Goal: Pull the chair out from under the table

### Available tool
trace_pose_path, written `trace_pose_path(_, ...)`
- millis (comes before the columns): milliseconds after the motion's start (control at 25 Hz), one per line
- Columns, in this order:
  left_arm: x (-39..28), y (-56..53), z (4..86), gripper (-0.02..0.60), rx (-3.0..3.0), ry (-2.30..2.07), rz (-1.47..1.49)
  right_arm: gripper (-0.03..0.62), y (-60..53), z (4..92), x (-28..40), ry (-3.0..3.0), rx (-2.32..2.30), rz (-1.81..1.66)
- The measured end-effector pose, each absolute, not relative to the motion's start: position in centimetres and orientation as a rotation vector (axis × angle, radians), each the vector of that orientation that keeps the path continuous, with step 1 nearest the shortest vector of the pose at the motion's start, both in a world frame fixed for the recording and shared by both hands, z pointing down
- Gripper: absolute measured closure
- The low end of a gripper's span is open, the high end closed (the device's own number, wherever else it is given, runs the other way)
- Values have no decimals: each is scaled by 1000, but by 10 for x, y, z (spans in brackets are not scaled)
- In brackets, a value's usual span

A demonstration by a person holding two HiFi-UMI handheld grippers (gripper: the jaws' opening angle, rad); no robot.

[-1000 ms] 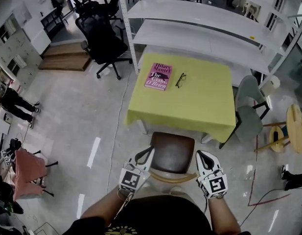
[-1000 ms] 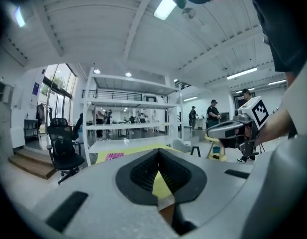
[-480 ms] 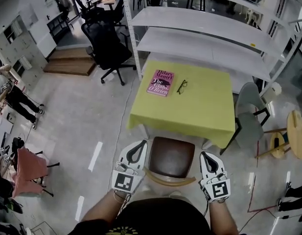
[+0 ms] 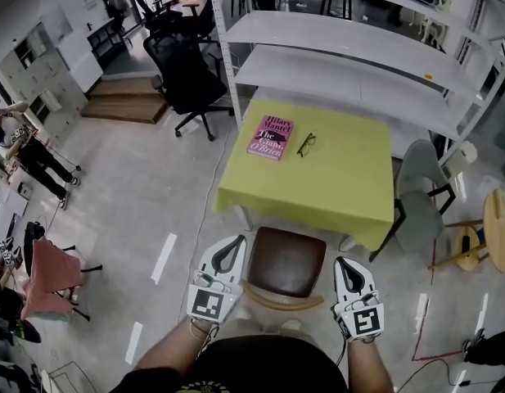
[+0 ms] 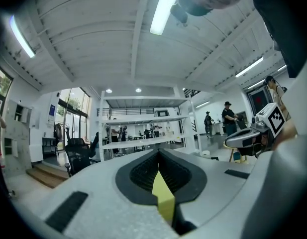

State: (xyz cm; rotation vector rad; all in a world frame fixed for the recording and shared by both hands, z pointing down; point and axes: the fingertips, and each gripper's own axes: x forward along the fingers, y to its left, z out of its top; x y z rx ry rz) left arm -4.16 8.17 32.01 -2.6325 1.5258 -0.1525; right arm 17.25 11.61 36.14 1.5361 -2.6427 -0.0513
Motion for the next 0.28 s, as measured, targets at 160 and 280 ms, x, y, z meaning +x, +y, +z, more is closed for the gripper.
trace_pose_path(160, -27, 84, 319, 572, -2622, 1521, -161, 583, 116, 361, 181, -2661, 1523, -41)
trace_pose_path(280, -20, 86, 319, 572, -2619, 1540, -169, 583, 114, 360, 188, -2673, 1515, -38)
